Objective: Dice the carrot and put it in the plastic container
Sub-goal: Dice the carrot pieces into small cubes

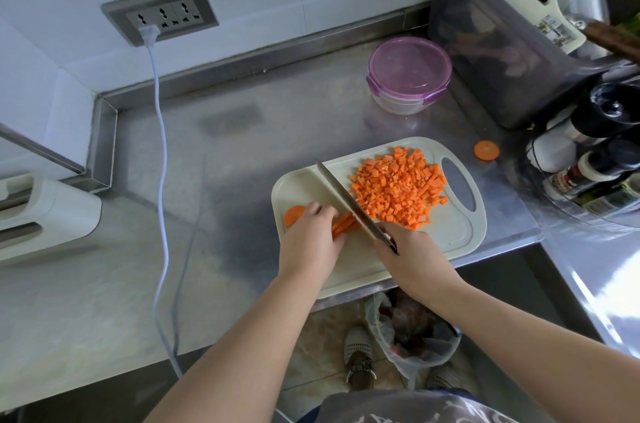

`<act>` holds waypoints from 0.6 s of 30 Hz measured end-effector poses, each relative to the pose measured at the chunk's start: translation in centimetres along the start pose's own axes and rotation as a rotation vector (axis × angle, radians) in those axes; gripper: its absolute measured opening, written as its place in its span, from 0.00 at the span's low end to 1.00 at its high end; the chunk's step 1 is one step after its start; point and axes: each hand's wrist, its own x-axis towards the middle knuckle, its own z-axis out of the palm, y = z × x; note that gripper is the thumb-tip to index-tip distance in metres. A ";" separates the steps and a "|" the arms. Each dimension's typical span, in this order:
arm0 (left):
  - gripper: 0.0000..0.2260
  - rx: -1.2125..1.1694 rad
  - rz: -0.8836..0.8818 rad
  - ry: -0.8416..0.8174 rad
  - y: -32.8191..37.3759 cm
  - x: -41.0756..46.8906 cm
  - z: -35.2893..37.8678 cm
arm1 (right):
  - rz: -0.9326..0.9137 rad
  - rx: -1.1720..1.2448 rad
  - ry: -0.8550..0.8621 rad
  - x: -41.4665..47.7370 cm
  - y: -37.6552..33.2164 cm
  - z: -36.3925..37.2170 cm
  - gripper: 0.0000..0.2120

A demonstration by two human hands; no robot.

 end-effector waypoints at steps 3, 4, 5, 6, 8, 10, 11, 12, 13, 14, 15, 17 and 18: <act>0.12 -0.013 0.009 -0.001 0.1 0.0 0.0 | -0.042 -0.007 0.057 -0.3 -0.1 -0.3 0.13; 0.12 -0.022 0.010 -0.001 0.1 0.0 0.0 | -0.055 -0.020 0.055 -0.4 -0.2 -0.4 0.13; 0.12 -0.028 0.008 -0.002 0.1 0.0 0.1 | -0.063 -0.040 0.043 -0.6 -0.3 -0.4 0.14; 0.12 -0.028 0.004 -0.006 0.1 0.0 0.1 | -0.063 -0.060 0.030 -0.7 -0.4 -0.4 0.14; 0.10 -0.021 -0.003 -0.012 0.1 0.1 0.2 | -0.055 -0.089 0.016 -1.0 -0.7 -0.4 0.13; 0.09 -0.014 -0.004 -0.003 0.0 0.2 0.4 | -0.040 -0.103 0.003 -1.3 -0.9 -0.2 0.13; 0.09 -0.012 -0.005 0.002 0.0 0.2 0.5 | -0.036 -0.110 -0.003 -1.3 -0.9 0.0 0.12; 0.08 -0.006 -0.007 0.007 0.0 0.2 0.5 | -0.034 -0.117 -0.008 -1.4 -0.9 0.1 0.12; 0.08 0.003 -0.008 0.011 -0.1 0.2 0.6 | -0.032 -0.125 -0.014 -1.4 -1.0 0.2 0.12; 0.08 0.015 -0.007 0.011 -0.1 0.2 0.7 | -0.030 -0.134 -0.022 -1.4 -1.0 0.3 0.13; 0.07 0.028 -0.004 0.010 -0.2 0.3 0.8 | -0.028 -0.142 -0.026 -1.5 -1.0 0.3 0.13; 0.07 0.049 0.000 0.010 -0.2 0.3 0.9 | -0.026 -0.154 -0.032 -1.4 -1.1 0.4 0.13; 0.07 0.055 0.002 0.011 -0.3 0.3 0.9 | -0.020 -0.156 -0.035 -1.4 -1.1 0.4 0.13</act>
